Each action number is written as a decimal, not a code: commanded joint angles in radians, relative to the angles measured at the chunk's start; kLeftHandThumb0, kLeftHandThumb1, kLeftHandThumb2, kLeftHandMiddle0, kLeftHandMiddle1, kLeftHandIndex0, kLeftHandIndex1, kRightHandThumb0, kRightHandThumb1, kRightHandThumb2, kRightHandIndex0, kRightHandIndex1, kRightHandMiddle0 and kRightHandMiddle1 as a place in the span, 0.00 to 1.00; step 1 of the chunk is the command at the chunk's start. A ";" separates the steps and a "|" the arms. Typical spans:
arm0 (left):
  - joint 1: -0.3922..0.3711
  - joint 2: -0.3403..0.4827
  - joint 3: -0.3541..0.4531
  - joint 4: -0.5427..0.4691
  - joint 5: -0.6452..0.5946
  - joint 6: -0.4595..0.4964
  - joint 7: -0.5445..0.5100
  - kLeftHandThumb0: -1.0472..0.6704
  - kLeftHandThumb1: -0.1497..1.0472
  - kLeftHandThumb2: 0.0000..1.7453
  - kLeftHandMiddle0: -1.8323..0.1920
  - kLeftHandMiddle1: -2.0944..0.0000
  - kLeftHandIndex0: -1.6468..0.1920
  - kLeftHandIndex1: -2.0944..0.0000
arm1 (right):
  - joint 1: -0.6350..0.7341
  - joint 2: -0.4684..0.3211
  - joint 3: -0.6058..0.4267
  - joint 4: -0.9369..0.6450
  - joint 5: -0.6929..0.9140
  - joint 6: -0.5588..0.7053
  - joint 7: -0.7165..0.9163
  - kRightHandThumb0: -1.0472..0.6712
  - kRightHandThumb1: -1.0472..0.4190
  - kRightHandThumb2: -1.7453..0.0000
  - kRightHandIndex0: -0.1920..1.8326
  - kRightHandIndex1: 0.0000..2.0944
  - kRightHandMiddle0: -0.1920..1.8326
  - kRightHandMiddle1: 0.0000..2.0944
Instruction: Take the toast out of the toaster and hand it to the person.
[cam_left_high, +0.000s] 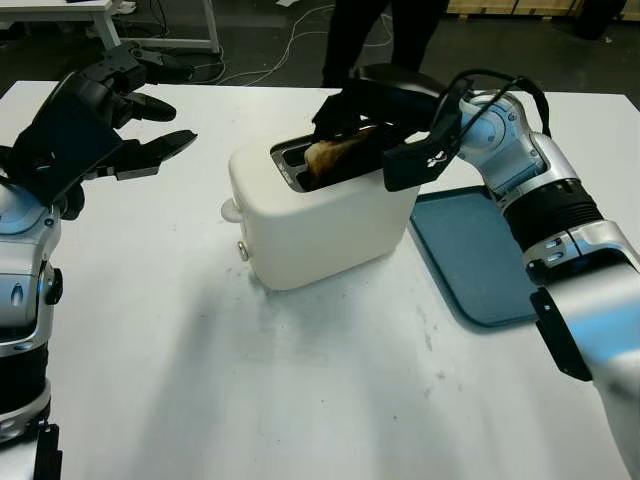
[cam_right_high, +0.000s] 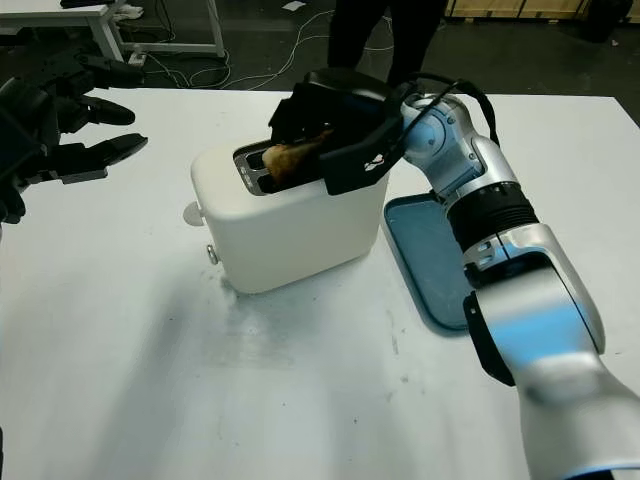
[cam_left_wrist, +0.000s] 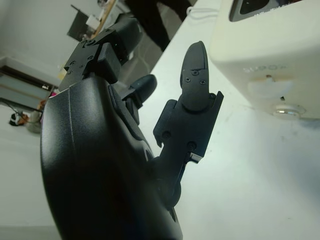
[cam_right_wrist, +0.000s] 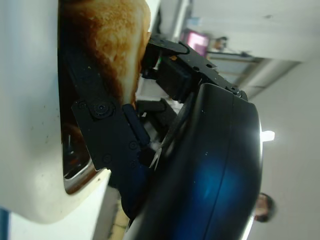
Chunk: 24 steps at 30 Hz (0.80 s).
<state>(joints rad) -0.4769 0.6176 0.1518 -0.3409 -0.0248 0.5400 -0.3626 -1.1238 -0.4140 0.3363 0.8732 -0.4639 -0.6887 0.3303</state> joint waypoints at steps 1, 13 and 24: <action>0.002 -0.002 0.001 -0.003 0.000 0.006 0.003 0.44 0.76 0.22 0.87 0.46 0.79 0.62 | 0.006 -0.014 0.018 0.005 -0.056 -0.046 -0.088 0.32 0.12 0.97 0.60 0.83 0.51 0.83; 0.008 0.003 -0.001 -0.002 0.002 0.002 -0.003 0.42 0.77 0.21 0.87 0.46 0.79 0.62 | -0.030 -0.017 0.025 0.081 -0.119 -0.082 -0.247 0.27 0.09 0.76 0.64 0.83 0.50 0.83; 0.006 0.003 -0.003 -0.007 0.004 0.016 -0.001 0.42 0.78 0.20 0.87 0.47 0.79 0.63 | -0.124 -0.002 -0.066 0.193 0.001 -0.027 -0.193 0.31 0.09 0.75 0.62 0.83 0.48 0.83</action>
<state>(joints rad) -0.4764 0.6152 0.1517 -0.3414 -0.0253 0.5481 -0.3627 -1.1877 -0.4184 0.3084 1.0496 -0.5129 -0.7562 0.1334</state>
